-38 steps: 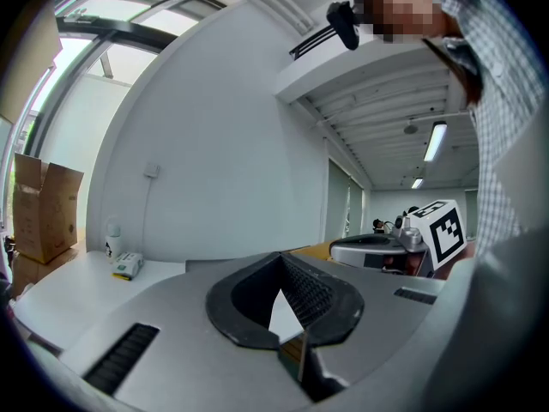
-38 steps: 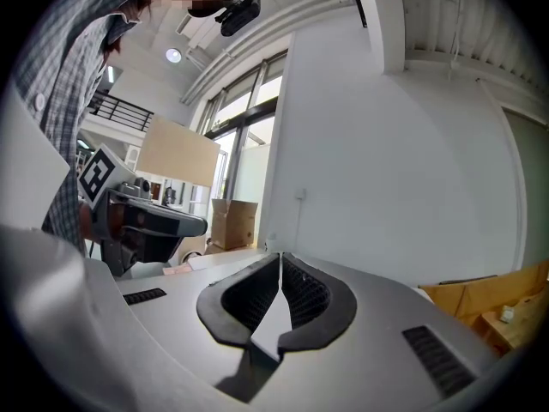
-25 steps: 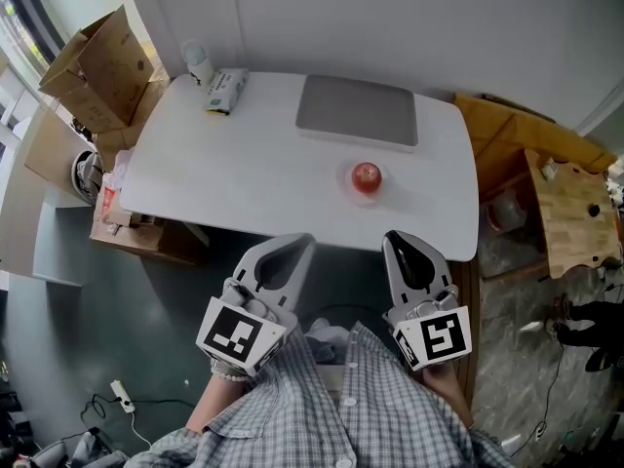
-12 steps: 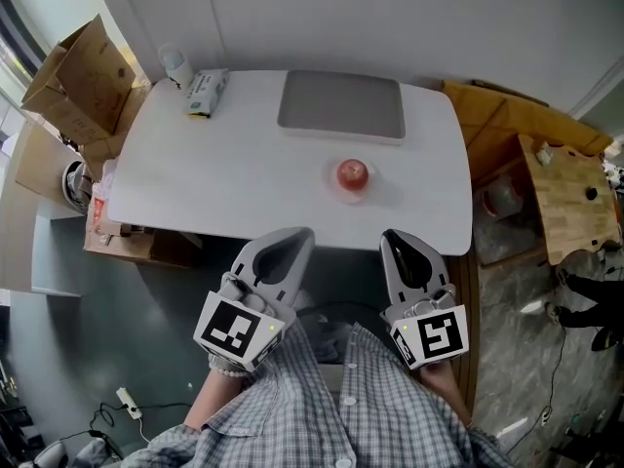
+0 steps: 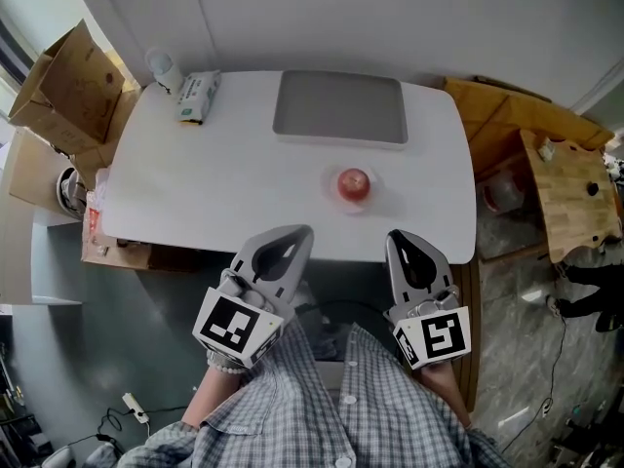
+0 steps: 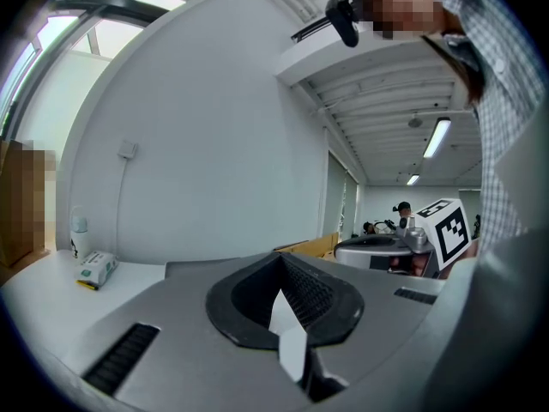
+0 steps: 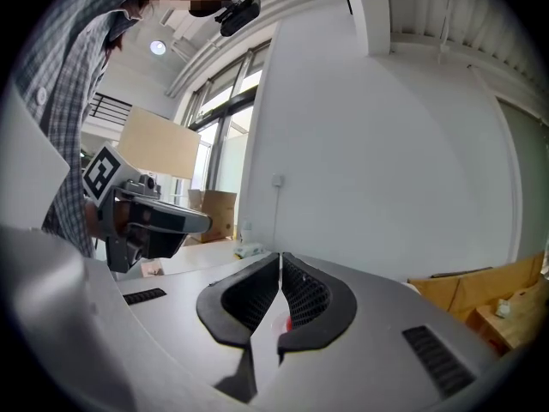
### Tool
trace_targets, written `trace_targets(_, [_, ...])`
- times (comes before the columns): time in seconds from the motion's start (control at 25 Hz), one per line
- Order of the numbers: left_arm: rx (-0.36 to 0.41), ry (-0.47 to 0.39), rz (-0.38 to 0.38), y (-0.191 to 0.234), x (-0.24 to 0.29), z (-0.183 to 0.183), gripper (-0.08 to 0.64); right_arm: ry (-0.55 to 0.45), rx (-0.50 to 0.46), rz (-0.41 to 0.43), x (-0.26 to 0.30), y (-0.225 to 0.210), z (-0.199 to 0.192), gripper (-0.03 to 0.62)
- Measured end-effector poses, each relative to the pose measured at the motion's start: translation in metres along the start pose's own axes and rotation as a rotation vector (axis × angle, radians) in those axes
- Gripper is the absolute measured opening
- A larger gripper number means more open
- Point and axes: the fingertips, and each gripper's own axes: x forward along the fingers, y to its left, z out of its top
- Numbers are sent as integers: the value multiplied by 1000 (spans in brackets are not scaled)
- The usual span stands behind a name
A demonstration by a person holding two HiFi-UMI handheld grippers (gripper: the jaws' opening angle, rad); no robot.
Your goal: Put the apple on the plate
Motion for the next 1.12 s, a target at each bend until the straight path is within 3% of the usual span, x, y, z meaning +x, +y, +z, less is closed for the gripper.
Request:
trace_targets(0.32, [-26,19,-53,34,36,9,9,31,4,-53,34,-18,5,26])
trace_targets(0.56, [-26,28,-94,55,53,12,9,15,57,-105,50,-28,12,26])
trace_targets(0.84, [-34,36,-132,78,64,11,9,-9,24,-193,64,-37,22,26])
trace_targets(1.12, [-53,60,-153,91,68,-2,9,51,30,-257,67,-47,8,26])
